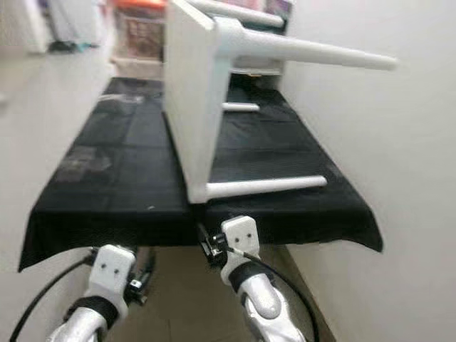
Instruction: Building children table
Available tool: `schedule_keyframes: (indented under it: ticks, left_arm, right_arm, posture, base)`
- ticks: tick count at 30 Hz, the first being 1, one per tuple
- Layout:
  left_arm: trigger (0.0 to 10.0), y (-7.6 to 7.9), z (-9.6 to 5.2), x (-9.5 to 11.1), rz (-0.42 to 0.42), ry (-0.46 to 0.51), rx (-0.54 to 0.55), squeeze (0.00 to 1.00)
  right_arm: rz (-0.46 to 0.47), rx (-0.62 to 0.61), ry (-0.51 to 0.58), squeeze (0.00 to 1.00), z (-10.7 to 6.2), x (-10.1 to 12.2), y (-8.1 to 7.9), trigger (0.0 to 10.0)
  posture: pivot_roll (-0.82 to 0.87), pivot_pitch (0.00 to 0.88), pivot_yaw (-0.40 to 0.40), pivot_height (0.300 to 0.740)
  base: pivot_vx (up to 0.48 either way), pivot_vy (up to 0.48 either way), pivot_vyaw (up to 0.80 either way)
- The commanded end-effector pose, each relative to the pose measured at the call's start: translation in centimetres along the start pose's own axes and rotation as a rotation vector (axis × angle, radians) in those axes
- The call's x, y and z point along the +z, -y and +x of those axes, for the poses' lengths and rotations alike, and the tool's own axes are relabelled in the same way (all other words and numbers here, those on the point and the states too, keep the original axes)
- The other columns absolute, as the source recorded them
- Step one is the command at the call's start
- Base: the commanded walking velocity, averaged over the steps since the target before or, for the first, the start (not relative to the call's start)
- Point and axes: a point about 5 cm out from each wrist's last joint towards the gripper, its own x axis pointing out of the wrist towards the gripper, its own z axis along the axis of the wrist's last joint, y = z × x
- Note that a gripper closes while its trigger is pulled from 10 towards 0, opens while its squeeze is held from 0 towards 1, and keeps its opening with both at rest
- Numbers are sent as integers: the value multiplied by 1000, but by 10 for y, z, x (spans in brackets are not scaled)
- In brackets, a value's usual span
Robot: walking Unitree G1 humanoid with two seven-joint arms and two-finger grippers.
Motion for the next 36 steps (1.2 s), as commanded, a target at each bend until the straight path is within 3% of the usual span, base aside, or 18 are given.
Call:
schedule_keyframes:
  ticks: [1, 8, 19, 25, 26, 36]
  left_arm:
    - [10000, 5, 3, -2, -27, -4, -16, 0]
    - [10000, 4, 7, -5, -39, -9, -5, 0]
    - [10000, 1, 10, -8, -47, -8, 0, 0]
    - [10000, 1, 11, -9, -41, -7, -7, 0]
    - [10000, 1, 11, -11, -72, -21, -15, 0]
    - [10000, 2, 12, -10, -76, -14, -34, 0]
  right_arm:
    - [-18, -16, -14, 0, 0, -3, 7, 10000]
    - [-3, -27, -32, 0, -1, -5, 9, 10000]
    - [17, -43, -38, 0, 1, -8, 12, 10000]
    - [21, -46, -37, 0, 1, -8, 13, 10000]
    - [24, -48, -41, 0, 1, -8, 13, 10000]
    - [24, -111, -15, 0, 4, -3, 20, 10000]
  posture:
    - [95, 0, -79, 740]
    - [93, 0, -79, 740]
    - [89, 0, -76, 740]
    - [90, 0, -75, 740]
    - [91, 0, -76, 740]
    - [98, 0, -76, 740]
  base:
    - [368, -304, 0]
    - [376, -293, 0]
    - [416, -37, 0]
    - [0, -480, 0]
    - [0, 0, 0]
    - [0, 0, 0]
